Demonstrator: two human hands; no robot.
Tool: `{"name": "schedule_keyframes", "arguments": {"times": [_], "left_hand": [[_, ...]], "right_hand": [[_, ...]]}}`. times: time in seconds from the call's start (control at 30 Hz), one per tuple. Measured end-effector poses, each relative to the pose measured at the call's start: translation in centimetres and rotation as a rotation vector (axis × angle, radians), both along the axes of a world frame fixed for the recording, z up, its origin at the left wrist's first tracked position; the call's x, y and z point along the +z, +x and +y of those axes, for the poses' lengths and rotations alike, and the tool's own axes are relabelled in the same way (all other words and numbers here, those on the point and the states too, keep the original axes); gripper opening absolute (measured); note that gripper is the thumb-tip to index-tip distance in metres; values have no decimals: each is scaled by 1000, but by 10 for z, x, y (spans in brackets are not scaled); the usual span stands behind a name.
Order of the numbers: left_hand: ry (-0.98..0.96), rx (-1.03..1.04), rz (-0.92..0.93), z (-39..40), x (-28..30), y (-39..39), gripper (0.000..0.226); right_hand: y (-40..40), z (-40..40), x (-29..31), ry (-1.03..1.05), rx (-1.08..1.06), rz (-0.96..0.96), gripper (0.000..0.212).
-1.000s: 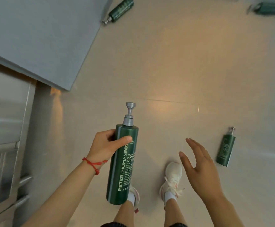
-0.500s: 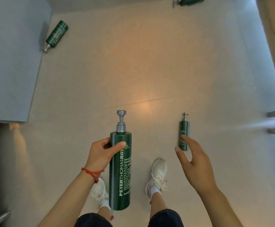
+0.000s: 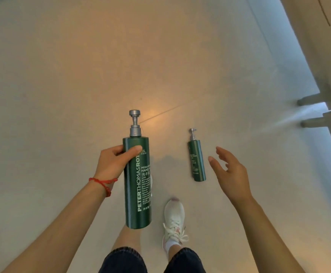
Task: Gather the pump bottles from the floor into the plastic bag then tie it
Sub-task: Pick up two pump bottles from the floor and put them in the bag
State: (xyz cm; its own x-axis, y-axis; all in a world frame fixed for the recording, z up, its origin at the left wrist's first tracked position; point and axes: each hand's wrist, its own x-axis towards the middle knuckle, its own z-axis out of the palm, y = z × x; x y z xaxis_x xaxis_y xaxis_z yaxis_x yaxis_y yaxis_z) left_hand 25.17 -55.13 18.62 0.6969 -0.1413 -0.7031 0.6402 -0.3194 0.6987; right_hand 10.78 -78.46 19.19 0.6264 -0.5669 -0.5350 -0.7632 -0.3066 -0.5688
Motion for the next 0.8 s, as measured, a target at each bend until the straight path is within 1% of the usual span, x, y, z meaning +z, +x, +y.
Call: {"name": "schedule_keyframes", "arguments": {"times": [0.1, 0.23, 0.33, 0.43, 0.6, 0.7, 0.8], "left_hand": [[0, -89, 49, -20, -38, 17, 16], [7, -164, 81, -42, -85, 27, 24], [12, -218, 92, -54, -127, 29, 22], [47, -215, 97, -64, -174, 30, 23], [64, -187, 133, -71, -245, 30, 24], [66, -197, 133, -71, -271, 29, 20], [88, -195, 139, -67, -283, 27, 23]], "right_hand": [[15, -14, -44, 53, -83, 39, 45], [31, -32, -103, 72, -167, 80, 46], [37, -40, -154, 93, -192, 101, 48], [39, -45, -207, 95, -153, 139, 54], [30, -56, -293, 83, -170, 230, 61], [26, -55, -325, 116, -163, 254, 56], [24, -51, -337, 143, -180, 203, 37]]}}
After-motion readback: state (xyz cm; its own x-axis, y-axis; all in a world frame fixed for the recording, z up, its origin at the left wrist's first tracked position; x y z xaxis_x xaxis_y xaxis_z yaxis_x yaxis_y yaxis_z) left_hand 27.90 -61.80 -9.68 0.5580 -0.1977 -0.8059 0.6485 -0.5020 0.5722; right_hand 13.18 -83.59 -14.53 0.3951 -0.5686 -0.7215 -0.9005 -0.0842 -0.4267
